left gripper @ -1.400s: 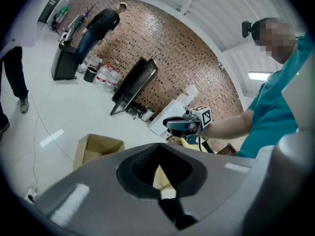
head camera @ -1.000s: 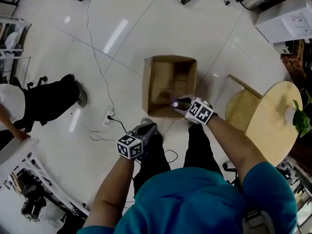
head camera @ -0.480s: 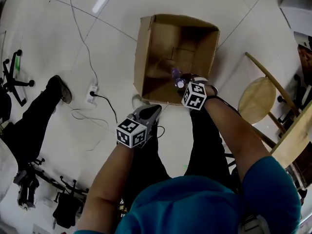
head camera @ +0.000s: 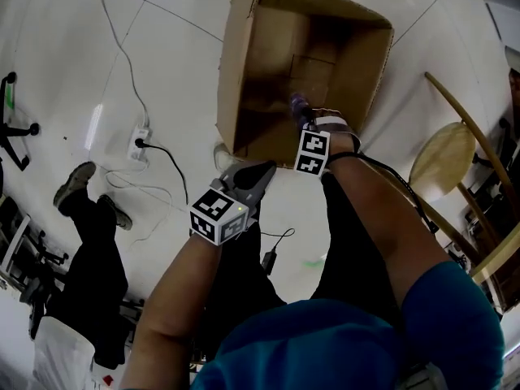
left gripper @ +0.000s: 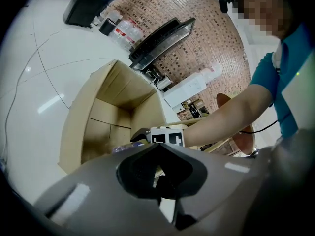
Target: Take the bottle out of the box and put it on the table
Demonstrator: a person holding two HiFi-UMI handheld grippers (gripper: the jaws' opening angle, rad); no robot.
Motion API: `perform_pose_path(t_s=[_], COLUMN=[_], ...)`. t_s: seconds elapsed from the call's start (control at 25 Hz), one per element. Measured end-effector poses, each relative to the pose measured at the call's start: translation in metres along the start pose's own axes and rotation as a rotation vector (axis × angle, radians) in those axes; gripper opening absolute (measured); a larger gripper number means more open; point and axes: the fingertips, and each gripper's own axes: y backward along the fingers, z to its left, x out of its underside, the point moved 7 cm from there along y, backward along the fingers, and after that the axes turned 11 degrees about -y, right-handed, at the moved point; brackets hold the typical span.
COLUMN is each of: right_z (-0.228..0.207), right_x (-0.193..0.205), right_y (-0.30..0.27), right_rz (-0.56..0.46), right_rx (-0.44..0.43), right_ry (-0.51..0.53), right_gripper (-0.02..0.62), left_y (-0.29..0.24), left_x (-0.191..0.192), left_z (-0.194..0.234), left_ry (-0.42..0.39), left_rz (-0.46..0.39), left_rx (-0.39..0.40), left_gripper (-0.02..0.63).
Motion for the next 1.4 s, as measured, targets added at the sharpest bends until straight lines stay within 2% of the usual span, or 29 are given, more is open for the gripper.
perform_pose_path(t_s=[0.08,0.16,0.24,0.36,0.48,0.6,0.8,1.0,1.2,1.4], right_z=[0.006,0.009,0.012,0.002,-0.009,-0.014,-0.019,-0.034,-0.008,0.028], right_x=[0.007,0.014,0.017,0.004,-0.005,-0.008,-0.018,-0.052,-0.057,-0.054], right_y=[-0.013,-0.026,-0.041,-0.074,-0.067,-0.025,0.032,0.156,0.278,0.399], right_rz=[0.004,0.021,0.034,0.042,0.063,0.075,0.036,0.020,-0.028,-0.096], right_rx=[0.047,0.052,0.019,-0.026,-0.060,-0.078,-0.079,-0.053,-0.044,0.004], right_ry=[0.026,0.041,0.039,0.044,0.038,0.031,0.012,-0.016,-0.021,0.006], right_gripper=[0.325,0.334,0.332,0.321,0.316,0.314,0.314,0.314,0.314,0.314], left_y=[-0.002,-0.004,-0.008,-0.013,-0.009,0.002,0.015,0.065,0.109,0.154], left_x=[0.012,0.026,0.039,0.052,0.042,0.018,-0.008,-0.093,-0.144,-0.184], left_z=[-0.011,-0.013,-0.002,0.037,0.045,0.023,0.001,-0.034,-0.108,-0.192], left_ry=[-0.031,-0.033,-0.009,0.034,0.059,0.048,0.022,-0.026,-0.121,-0.229], left_rz=[-0.015,-0.005,0.014,0.024,0.012,-0.002,-0.031,-0.119,-0.180,-0.253], left_rx=[-0.012,-0.012,0.001,0.004,0.005,0.016,0.008,-0.014,-0.039,-0.076], left_gripper=[0.000,0.000,0.000,0.000,0.000,0.000,0.000,0.000,0.000,0.000])
